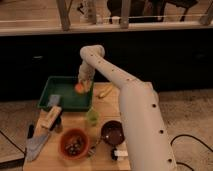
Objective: Place apple in tray
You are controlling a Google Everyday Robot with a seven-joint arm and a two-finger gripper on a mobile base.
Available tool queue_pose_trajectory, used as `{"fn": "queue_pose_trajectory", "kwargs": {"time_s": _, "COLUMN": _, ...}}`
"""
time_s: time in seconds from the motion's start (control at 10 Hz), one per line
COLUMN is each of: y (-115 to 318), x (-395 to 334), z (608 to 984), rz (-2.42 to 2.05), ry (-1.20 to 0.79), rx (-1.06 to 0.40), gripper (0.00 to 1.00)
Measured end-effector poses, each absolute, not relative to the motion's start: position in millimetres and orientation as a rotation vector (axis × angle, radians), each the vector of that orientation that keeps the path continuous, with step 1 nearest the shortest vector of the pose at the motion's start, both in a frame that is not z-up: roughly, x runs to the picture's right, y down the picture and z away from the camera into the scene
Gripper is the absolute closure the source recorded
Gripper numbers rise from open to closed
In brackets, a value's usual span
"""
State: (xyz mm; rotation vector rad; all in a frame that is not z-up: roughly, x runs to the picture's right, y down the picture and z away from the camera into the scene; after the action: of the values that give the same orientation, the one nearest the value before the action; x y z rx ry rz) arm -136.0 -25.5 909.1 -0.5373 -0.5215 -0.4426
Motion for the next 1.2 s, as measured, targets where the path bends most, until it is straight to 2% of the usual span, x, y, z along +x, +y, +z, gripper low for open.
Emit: {"fn": "queue_pose_trajectory", "kwargs": {"time_s": 1.2, "y": -27.4, "x": -135.2, "z": 915.0, "rz": -0.418, "ry": -0.525, "rx": -0.548, "gripper": 0.99}}
